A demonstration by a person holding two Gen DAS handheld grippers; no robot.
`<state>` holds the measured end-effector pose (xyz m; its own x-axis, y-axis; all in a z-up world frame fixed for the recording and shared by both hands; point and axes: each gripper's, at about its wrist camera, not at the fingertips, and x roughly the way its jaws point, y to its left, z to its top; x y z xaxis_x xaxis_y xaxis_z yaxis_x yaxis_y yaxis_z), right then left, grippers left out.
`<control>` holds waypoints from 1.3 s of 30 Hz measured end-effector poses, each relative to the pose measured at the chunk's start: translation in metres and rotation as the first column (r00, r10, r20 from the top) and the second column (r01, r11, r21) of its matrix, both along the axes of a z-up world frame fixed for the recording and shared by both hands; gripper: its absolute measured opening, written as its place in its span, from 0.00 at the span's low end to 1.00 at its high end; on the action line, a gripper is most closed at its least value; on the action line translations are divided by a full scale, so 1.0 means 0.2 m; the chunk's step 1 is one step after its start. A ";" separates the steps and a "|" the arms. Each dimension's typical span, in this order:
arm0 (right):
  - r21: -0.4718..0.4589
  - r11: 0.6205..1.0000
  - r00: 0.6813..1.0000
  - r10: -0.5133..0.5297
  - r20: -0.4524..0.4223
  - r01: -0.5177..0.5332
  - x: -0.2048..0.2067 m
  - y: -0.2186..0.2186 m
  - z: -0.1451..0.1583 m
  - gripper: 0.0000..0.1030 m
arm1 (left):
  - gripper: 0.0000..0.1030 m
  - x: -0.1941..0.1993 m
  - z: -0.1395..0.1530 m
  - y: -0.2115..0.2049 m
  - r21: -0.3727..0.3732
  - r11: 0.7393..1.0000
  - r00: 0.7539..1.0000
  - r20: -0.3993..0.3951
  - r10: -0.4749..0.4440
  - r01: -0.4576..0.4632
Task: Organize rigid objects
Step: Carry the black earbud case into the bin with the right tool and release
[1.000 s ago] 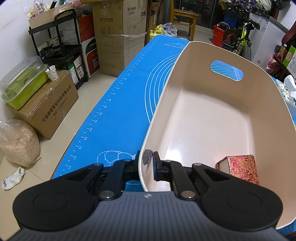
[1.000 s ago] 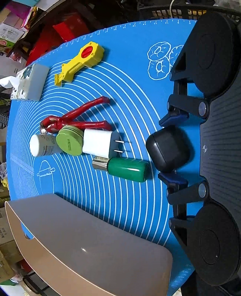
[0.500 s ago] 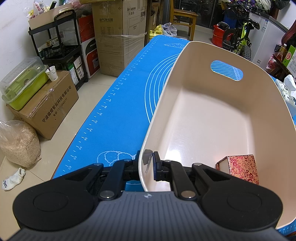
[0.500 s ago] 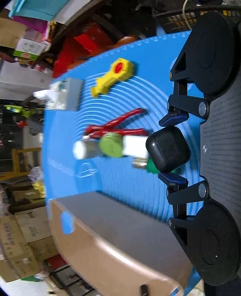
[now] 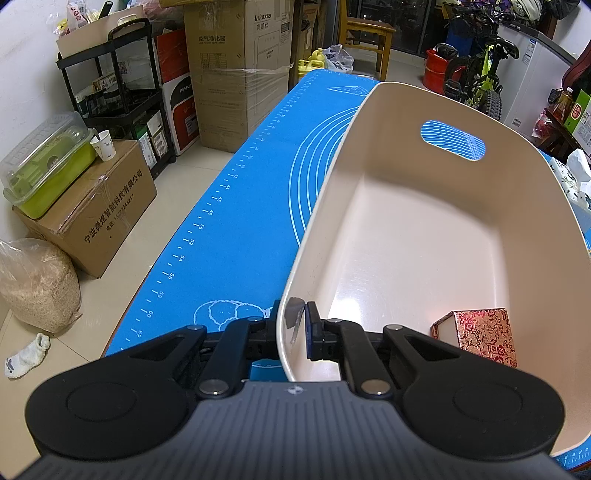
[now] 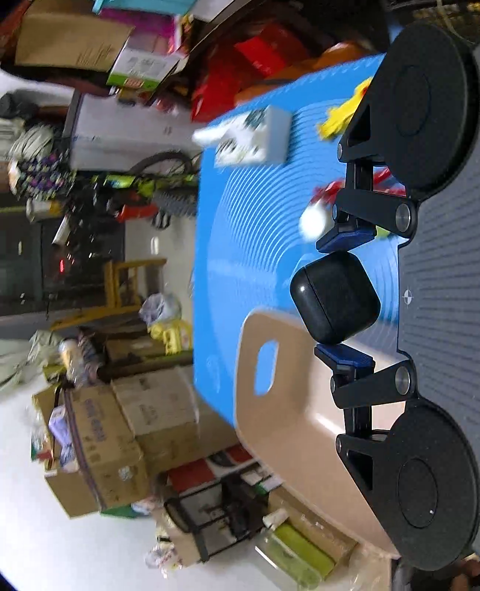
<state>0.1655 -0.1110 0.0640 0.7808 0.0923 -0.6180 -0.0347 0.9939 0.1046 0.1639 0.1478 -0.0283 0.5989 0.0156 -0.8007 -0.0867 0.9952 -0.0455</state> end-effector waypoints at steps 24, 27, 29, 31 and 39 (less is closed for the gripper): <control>-0.141 0.945 0.935 0.257 -0.244 -0.296 0.08 0.63 -0.31 0.56 | 0.12 0.00 0.00 0.00 0.005 1.000 1.000 0.002 -0.002 0.002; -0.144 0.941 0.935 0.268 -0.234 -0.306 0.07 0.62 -0.31 0.56 | 0.12 0.00 0.00 -0.01 0.013 1.000 1.000 0.011 -0.007 0.007; -0.118 0.948 0.940 0.266 -0.215 -0.296 0.05 0.60 -0.30 0.63 | 0.12 0.00 0.00 -0.01 0.012 1.000 1.000 0.007 -0.005 0.005; -0.106 0.957 0.949 0.244 -0.200 -0.269 0.04 0.56 -0.27 0.67 | 0.12 0.00 0.00 0.00 0.006 1.000 1.000 0.005 -0.001 0.001; -0.039 0.987 0.984 0.151 -0.098 -0.155 0.01 0.26 -0.08 0.72 | 0.13 0.00 0.00 -0.01 0.005 1.000 1.000 0.007 0.003 -0.003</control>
